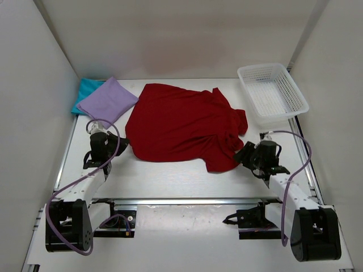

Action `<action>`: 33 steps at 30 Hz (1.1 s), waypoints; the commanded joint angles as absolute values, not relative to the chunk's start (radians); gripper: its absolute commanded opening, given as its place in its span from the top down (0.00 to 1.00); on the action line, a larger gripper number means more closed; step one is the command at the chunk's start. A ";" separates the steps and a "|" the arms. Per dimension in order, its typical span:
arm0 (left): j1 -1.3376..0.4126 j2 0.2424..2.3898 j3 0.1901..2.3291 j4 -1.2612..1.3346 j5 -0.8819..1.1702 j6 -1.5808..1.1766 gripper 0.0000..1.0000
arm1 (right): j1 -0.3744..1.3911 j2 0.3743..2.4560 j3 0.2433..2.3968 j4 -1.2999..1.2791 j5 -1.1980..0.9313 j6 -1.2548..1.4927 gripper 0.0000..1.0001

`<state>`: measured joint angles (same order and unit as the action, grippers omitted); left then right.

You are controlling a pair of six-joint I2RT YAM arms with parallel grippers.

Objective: Fold and stack the t-shirts
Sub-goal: Flatten out the tshirt

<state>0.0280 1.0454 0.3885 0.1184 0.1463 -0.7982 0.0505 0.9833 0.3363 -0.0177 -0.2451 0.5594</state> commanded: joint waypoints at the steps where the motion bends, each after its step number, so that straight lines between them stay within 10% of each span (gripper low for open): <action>1: 0.014 1.031 0.393 0.178 0.141 -0.815 1.00 | 0.029 0.927 0.279 -0.049 -0.146 0.554 0.58; 33: -0.066 1.028 0.364 0.229 0.173 -0.874 1.00 | 0.153 1.350 0.586 -0.340 0.060 0.443 0.75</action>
